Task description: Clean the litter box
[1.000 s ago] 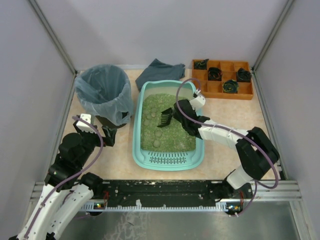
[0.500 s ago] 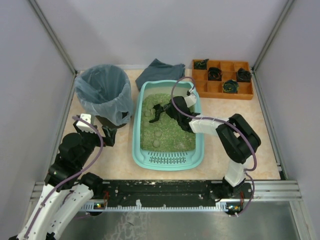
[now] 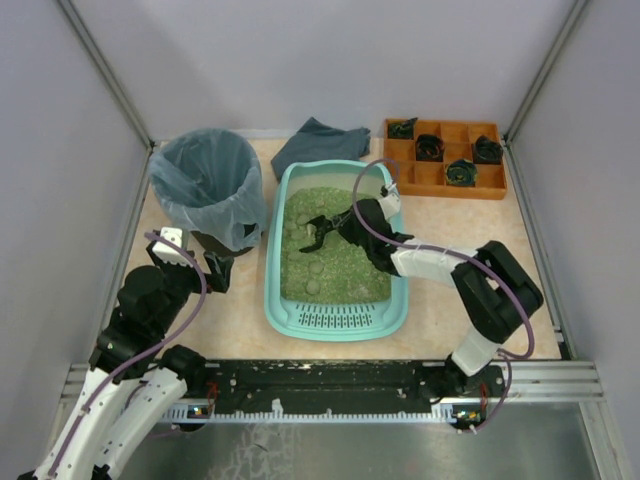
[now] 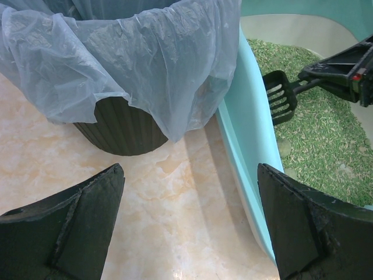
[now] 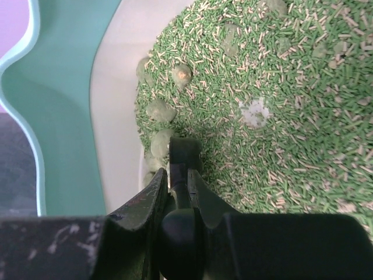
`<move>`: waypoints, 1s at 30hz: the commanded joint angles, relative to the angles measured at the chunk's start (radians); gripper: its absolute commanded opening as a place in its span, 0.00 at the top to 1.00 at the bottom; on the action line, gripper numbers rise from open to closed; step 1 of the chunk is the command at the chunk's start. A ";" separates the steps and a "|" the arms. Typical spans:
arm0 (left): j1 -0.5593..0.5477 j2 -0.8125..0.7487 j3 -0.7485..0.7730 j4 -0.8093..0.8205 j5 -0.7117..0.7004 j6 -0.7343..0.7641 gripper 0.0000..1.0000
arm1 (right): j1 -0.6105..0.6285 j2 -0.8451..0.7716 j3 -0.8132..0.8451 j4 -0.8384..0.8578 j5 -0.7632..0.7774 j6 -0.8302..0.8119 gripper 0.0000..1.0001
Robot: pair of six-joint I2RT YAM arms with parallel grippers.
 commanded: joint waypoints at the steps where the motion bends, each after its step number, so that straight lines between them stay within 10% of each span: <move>1: 0.005 -0.008 -0.001 0.024 0.001 0.003 0.00 | -0.013 -0.135 -0.041 0.075 -0.038 -0.009 1.00; 20: 0.005 -0.010 -0.001 0.023 0.002 0.002 0.00 | -0.093 -0.531 -0.261 0.043 -0.051 -0.008 1.00; 30: 0.004 -0.001 0.001 0.026 0.011 0.006 0.00 | -0.287 -0.759 -0.434 0.118 -0.319 0.081 1.00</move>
